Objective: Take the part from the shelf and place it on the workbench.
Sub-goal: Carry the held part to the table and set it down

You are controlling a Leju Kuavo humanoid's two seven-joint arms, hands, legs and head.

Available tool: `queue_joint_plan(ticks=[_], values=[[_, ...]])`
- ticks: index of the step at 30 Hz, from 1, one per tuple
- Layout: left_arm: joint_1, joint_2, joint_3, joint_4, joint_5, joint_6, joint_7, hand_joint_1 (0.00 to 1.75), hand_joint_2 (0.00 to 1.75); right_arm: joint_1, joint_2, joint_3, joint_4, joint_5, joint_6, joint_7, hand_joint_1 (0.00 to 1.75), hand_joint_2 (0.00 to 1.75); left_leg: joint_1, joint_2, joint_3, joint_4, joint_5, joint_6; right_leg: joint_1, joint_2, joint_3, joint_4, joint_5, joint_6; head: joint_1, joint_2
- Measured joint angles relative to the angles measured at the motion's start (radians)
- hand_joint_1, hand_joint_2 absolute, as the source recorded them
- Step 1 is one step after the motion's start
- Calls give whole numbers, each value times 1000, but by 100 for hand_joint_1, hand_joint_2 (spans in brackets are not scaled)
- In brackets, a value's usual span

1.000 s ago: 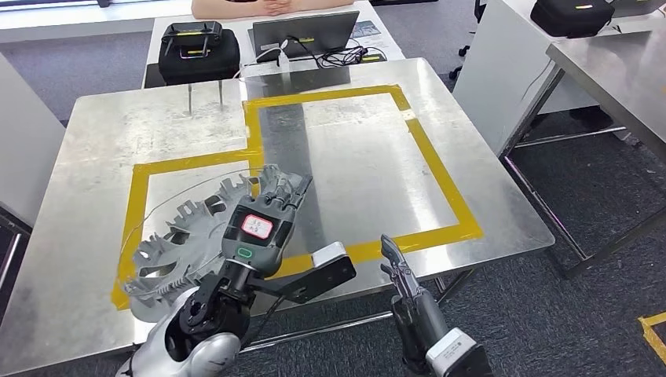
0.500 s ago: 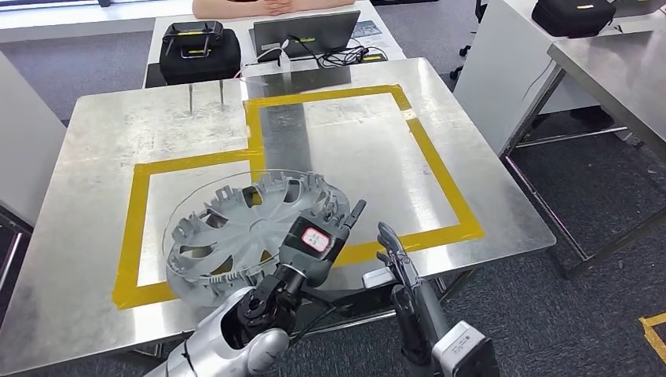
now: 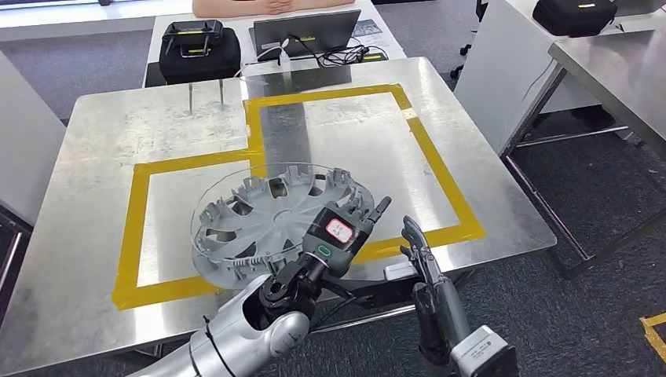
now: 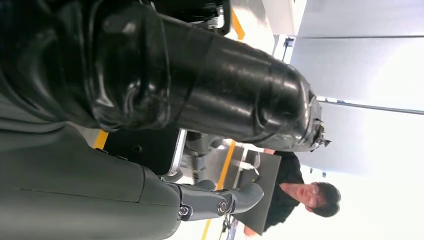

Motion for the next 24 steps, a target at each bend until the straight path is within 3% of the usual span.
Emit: queue_joint_plan(ticks=[13, 24], values=[[-61, -29, -60, 65, -4, 5, 13, 175, 175, 16, 0, -33, 2, -55, -4, -36, 0, 0, 0, 0, 0, 0, 0, 0, 0, 0, 1, 0, 0, 0, 0, 0], [-102, -30, -66, 73, -40, -3, -88, 175, 175, 24, 46, -41, 18, -102, 14, -84, 0, 0, 0, 0, -5, 0, 3, 0, 0, 0, 11, 0, 3, 2, -1, 0]])
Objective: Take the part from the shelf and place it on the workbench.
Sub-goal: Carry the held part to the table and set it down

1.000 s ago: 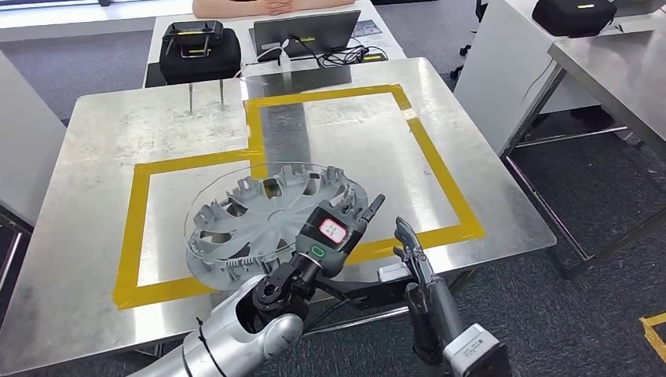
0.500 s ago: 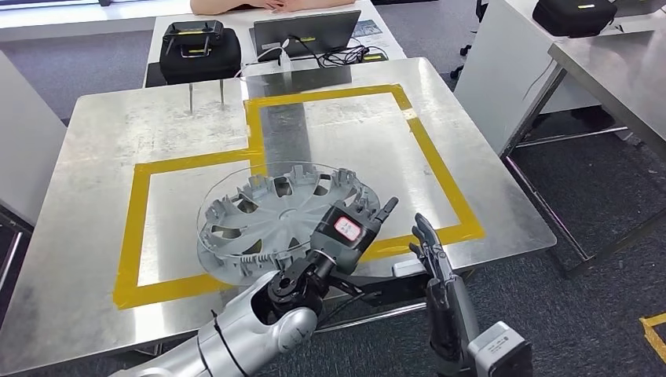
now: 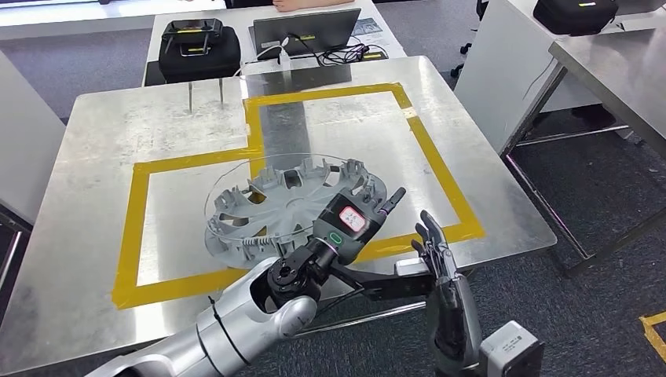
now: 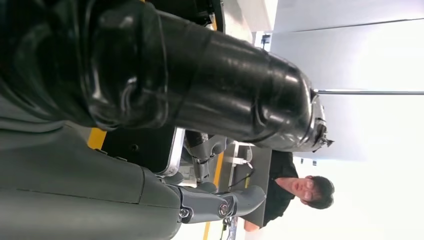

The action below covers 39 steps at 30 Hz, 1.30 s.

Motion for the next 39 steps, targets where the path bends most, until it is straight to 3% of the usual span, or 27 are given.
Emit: queue_joint_plan(ticks=[21, 23, 26, 27, 33, 39], values=[[-15, 2, -15, 0, 10, 1, -32, 175, 175, 14, 42, -2, 1, -1, 0, -8, 0, 0, 0, 0, -2, 0, 0, 0, 0, 0, -2, 0, 1, 0, 0, 0], [-18, 2, -32, 1, 10, 1, -18, 175, 175, 11, 44, 5, 3, -1, -69, -8, 0, 0, 0, 0, -2, 0, 0, 1, 0, 0, -2, 0, 1, 1, -1, 0], [-18, -10, -63, 17, 9, 0, 5, 175, 175, 11, 61, 80, 7, -3, -369, -12, 0, 0, 0, -4, -5, 0, 1, 1, 0, -3, -2, 0, 1, 1, 1, 0], [-17, -13, -70, 24, 9, 0, 9, 175, 175, 14, 66, 100, 8, -3, -410, -13, 0, 0, -1, -5, -6, 0, 2, 1, 0, -4, -3, 0, 1, 1, 2, 0], [-19, -14, -70, 41, 9, 2, 7, 175, 175, 15, 66, 104, 9, 10, -392, 2, 0, 0, -1, -5, -7, 0, 3, 2, 0, -4, -4, 0, 2, 2, 3, 0], [-10, -16, -84, 72, -11, 6, 45, 175, 175, 23, 51, 86, 12, 108, -392, 77, 0, 0, -1, -5, -7, 0, 4, 1, 0, -4, -3, -1, 2, 2, 2, 0]])
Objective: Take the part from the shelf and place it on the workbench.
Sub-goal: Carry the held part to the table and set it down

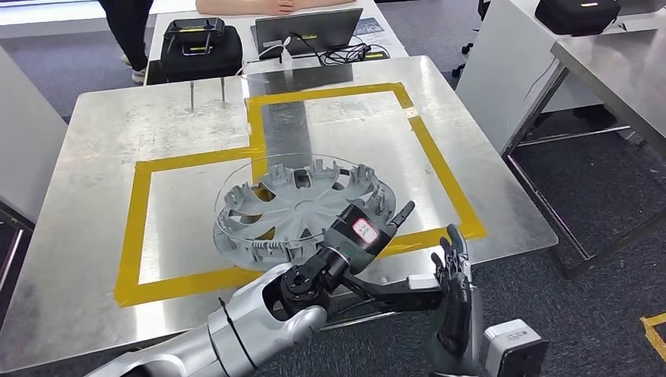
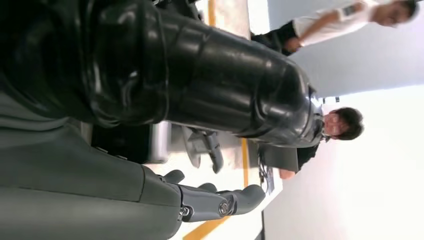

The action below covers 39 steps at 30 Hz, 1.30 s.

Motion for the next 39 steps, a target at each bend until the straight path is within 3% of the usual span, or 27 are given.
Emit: queue_joint_plan(ticks=[7, 11, 13, 24, 39], values=[[32, 2, -7, 17, -46, -6, 53, 175, 175, 42, -20, -80, 0, -9, 28, 55, 0, 0, 0, 0, -1, 0, 0, 0, 0, 0, 0, 0, 0, 0, 1, 0], [55, 21, -13, 16, -71, -15, 28, 175, 175, 33, -20, -190, 13, -57, 219, 68, 0, 0, 0, 0, 0, 0, 1, 0, 0, 0, 0, 0, 0, 0, -2, 0], [90, 26, -31, 10, -81, -21, 8, 175, 175, 5, -20, -262, 21, -78, 269, 68, 0, 0, 0, -1, 1, 0, 2, 0, 0, -1, -4, 0, 0, 0, -3, 0], [124, 41, -58, 1, -99, -7, 7, 175, 175, 2, -20, -457, 60, -143, 265, 58, 0, 0, -1, -4, 0, 0, 3, 1, -1, -4, 1, -1, 1, 2, 1, 0], [129, 58, -64, 1, -100, 1, 12, 175, 175, 8, -20, -562, 95, -155, 265, 61, 0, 0, -1, -4, 0, 0, 3, 1, -1, -4, 2, -1, 2, 3, 0, 0]])
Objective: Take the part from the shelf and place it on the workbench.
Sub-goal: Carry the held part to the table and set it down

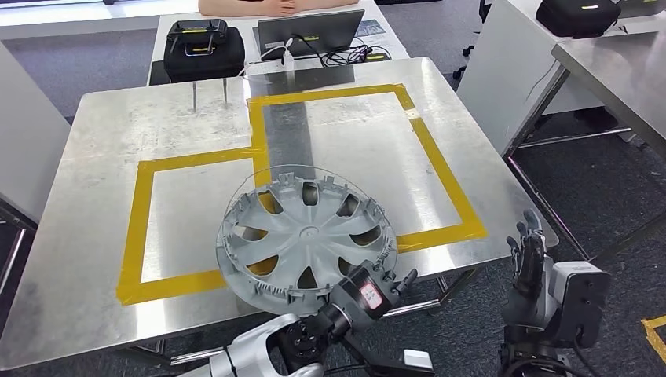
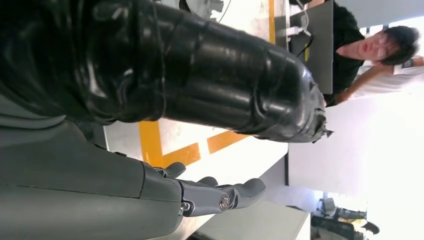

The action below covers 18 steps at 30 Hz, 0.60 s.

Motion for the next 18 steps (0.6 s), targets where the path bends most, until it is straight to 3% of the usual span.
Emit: queue_joint_plan(ticks=[18], values=[[7, 18, 10, -11, -18, 8, 34, 175, 175, 47, -4, -176, 18, -68, 0, -18, 0, 0, 0, 0, 1, 0, 0, 0, 0, 0, 0, 0, 1, -1, 0, 0]])
